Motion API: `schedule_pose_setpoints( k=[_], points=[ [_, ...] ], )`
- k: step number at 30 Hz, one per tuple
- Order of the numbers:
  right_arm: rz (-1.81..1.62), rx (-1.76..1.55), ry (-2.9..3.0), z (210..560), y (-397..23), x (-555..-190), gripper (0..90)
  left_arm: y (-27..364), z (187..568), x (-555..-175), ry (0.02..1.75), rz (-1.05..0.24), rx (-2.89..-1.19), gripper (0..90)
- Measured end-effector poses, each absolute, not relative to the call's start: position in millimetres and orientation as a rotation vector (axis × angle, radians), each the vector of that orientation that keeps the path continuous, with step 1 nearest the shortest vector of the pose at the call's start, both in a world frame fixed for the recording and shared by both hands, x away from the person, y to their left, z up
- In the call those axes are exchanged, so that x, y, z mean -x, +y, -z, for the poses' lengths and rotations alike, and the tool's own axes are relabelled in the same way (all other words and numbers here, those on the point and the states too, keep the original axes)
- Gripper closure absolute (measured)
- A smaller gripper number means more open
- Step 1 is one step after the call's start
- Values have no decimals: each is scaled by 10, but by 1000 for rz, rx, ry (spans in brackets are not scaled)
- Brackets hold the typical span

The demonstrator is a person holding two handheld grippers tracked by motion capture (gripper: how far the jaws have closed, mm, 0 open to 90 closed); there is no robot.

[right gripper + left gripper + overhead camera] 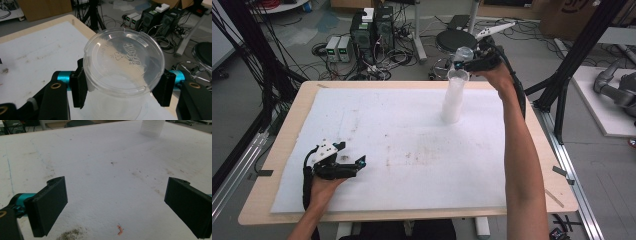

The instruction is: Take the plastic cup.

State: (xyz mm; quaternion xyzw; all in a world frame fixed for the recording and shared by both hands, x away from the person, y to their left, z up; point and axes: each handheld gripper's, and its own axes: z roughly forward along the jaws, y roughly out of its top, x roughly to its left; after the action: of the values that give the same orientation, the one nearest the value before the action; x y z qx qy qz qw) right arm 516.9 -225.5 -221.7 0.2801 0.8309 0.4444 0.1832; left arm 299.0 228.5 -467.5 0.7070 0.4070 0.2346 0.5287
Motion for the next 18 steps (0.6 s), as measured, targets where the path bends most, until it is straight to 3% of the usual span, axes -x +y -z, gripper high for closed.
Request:
schedule_pose_setpoints(
  k=[8,18],
  points=[
    [-1248,-759,2324,1965,-2245,-5047,401,2286,4675,-2992,972,-559,-1689,46],
    [-1347,-678,2350,2042,-2203,-4712,402,2294,4675,-2994,973,-549,-1683,46]
  ],
)
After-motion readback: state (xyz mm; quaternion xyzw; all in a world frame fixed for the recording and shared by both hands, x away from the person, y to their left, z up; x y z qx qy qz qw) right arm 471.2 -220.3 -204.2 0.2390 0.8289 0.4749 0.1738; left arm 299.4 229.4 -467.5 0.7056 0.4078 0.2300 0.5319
